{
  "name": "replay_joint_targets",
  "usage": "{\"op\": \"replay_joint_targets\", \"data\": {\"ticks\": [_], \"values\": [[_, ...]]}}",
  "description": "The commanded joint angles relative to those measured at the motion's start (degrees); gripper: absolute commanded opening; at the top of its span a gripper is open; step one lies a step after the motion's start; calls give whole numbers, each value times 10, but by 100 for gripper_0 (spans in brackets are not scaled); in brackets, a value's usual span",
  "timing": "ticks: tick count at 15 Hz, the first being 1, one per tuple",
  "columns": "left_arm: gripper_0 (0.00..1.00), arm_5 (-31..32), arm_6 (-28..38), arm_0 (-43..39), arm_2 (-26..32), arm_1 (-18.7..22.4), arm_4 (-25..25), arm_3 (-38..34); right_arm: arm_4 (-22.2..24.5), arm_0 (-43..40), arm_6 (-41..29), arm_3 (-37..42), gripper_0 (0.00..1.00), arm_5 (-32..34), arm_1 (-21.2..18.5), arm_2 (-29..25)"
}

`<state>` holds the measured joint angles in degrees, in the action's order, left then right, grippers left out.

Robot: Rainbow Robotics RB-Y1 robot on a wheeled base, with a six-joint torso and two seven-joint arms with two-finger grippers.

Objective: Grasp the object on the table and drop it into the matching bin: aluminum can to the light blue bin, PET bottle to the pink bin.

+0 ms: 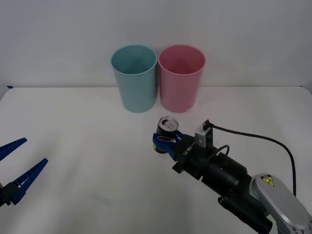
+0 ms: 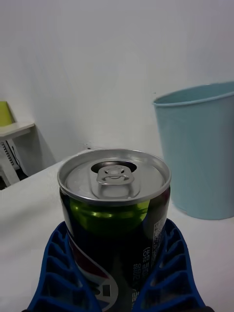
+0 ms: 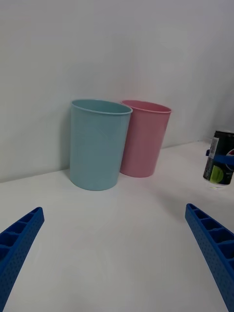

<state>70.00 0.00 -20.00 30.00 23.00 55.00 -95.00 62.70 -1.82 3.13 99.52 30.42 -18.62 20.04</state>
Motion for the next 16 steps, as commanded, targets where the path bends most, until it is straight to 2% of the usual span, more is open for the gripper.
{"op": "replay_joint_targets", "data": {"ticks": [1, 7, 11, 16], "values": [[100, 0, 0, 0, 0, 0, 0, 0, 1, 2, -41, 45, 0, 0, -19, -8], [100, 0, 0, 0, 0, 0, 0, 0, 1, 62, -66, 71, 0, -1, -39, -28], [100, 0, 0, 0, 0, 0, 0, 0, 1, 111, -112, 70, 0, -22, -51, -34], [100, 0, 0, 0, 0, 0, 0, 0, 38, 183, -204, 52, 0, -58, -60, -26]]}}
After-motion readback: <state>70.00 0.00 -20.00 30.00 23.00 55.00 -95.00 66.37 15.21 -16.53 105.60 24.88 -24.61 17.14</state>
